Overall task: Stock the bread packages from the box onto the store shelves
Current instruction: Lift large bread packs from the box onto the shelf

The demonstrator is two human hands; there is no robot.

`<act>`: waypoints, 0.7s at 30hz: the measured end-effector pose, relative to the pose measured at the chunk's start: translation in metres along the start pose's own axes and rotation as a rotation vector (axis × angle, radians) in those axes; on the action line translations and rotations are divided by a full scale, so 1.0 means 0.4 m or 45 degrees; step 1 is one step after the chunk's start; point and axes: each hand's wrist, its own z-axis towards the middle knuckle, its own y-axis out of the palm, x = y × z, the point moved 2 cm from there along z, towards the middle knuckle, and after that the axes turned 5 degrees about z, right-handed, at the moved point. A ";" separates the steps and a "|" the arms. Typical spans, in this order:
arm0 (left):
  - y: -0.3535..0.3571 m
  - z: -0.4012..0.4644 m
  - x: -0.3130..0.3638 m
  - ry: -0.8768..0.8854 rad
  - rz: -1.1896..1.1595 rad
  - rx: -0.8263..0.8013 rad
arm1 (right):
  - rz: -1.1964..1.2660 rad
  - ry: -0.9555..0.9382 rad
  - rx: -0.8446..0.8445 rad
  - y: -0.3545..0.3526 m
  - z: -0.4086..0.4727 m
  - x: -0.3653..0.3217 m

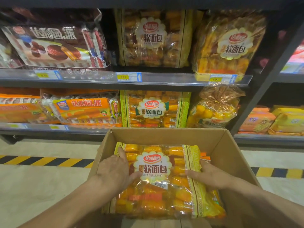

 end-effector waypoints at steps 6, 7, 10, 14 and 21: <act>0.011 0.019 -0.018 -0.086 -0.670 -0.195 | 0.411 0.083 -0.171 -0.012 -0.021 -0.004; 0.015 0.021 -0.025 -0.100 -0.774 -0.178 | 0.465 0.099 -0.201 -0.014 -0.021 -0.003; 0.023 0.027 -0.043 -0.131 -0.924 -0.128 | 0.655 0.139 -0.267 -0.024 -0.024 0.005; 0.028 0.022 -0.055 -0.090 -1.083 -0.107 | 0.800 0.128 -0.245 -0.057 -0.041 0.023; 0.010 -0.026 -0.085 0.003 -1.448 0.106 | 0.684 -0.119 -0.021 -0.120 -0.093 -0.020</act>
